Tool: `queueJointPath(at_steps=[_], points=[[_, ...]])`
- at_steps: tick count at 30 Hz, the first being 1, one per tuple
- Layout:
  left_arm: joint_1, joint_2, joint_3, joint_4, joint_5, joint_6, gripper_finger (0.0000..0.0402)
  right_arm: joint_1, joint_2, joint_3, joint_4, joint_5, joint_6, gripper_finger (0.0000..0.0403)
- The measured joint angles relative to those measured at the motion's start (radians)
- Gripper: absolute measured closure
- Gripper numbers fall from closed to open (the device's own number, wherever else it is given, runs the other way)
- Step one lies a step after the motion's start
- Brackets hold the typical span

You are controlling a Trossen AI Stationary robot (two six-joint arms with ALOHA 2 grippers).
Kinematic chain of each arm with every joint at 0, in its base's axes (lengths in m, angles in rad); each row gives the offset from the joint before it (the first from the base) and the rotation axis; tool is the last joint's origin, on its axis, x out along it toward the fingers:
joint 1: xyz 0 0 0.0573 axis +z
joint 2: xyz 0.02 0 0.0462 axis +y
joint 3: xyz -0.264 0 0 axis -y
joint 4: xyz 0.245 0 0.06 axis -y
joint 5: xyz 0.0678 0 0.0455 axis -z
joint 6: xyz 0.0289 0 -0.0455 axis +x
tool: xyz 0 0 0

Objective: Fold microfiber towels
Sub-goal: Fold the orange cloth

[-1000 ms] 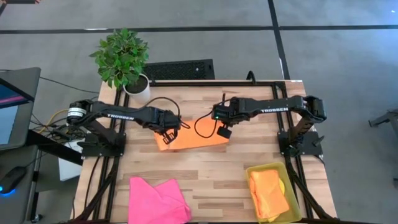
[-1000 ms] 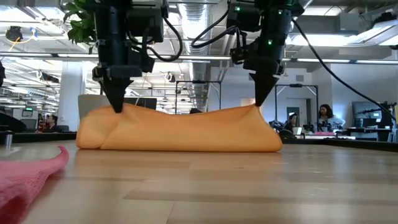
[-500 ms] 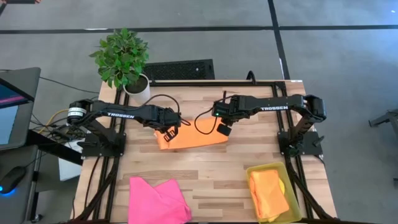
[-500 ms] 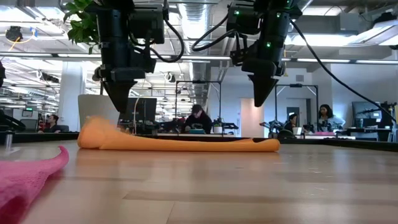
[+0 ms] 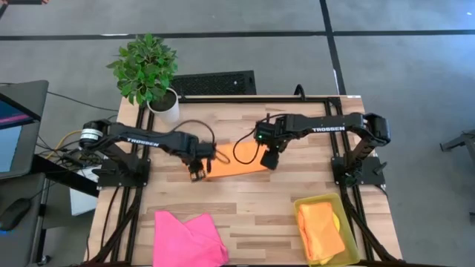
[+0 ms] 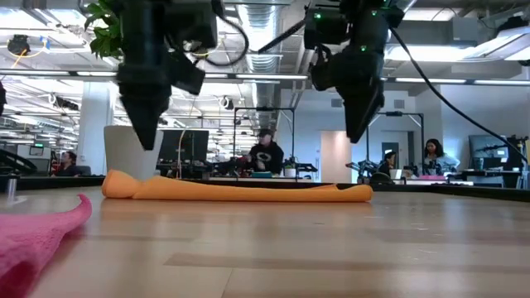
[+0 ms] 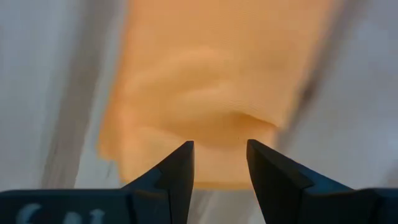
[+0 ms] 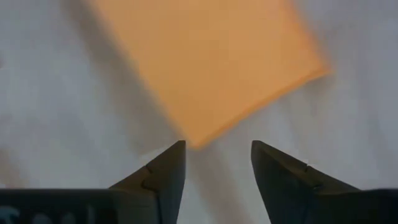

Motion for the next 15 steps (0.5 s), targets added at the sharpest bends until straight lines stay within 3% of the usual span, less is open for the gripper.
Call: queueJointPath(at_steps=[3,6,12,15], points=[[-0.096,-0.001,0.000,-0.002,-0.001,0.113,0.0260,0.028,0.000,0.000,-0.001,-0.072,-0.038,0.0198],[-0.186,0.001,0.000,-0.005,-0.022,0.138,0.0260,0.068,0.000,0.000,0.004,-0.076,-0.069,0.0201],[-0.321,0.001,-0.081,0.102,-0.086,0.088,0.0260,0.132,0.000,0.000,0.021,-0.075,-0.070,0.0209],[-0.358,0.002,-0.119,0.136,-0.171,0.035,0.0260,0.157,0.000,0.000,0.041,-0.076,-0.068,0.0211]])
